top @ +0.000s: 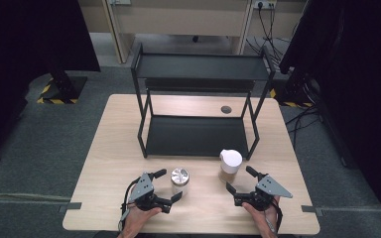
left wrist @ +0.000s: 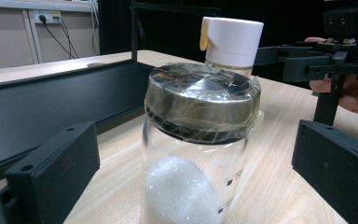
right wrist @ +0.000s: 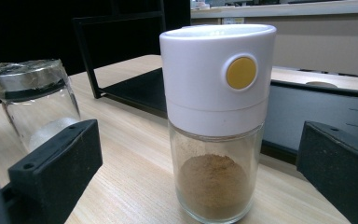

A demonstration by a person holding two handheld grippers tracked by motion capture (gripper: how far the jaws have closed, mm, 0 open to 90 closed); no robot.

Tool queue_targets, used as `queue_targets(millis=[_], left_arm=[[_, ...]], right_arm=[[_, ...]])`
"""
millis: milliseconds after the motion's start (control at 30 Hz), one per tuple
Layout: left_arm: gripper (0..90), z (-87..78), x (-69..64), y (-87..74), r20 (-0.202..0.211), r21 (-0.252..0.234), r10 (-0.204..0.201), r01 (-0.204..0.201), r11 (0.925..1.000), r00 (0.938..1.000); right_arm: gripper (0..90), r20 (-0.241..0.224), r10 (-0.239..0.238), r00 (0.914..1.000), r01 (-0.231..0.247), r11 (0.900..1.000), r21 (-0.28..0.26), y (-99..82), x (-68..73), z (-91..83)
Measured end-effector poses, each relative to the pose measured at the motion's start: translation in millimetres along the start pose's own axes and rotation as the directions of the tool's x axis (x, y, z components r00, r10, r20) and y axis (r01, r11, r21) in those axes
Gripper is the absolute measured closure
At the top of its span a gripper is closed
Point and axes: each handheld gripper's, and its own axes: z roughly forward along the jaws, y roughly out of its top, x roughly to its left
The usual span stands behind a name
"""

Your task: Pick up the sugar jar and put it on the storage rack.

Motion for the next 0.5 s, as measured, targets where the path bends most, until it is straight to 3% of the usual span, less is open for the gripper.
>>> queue_targets(millis=[500], left_arm=[[0.2,-0.4,1.1,-1.0,-0.008,-0.009,-0.009,0.009,0.9999,0.9999]], right_arm=[[0.5,-0.004,0.012,0.9999,-0.012,0.9999,-0.006,-1.2,-0.3,-0.1]])
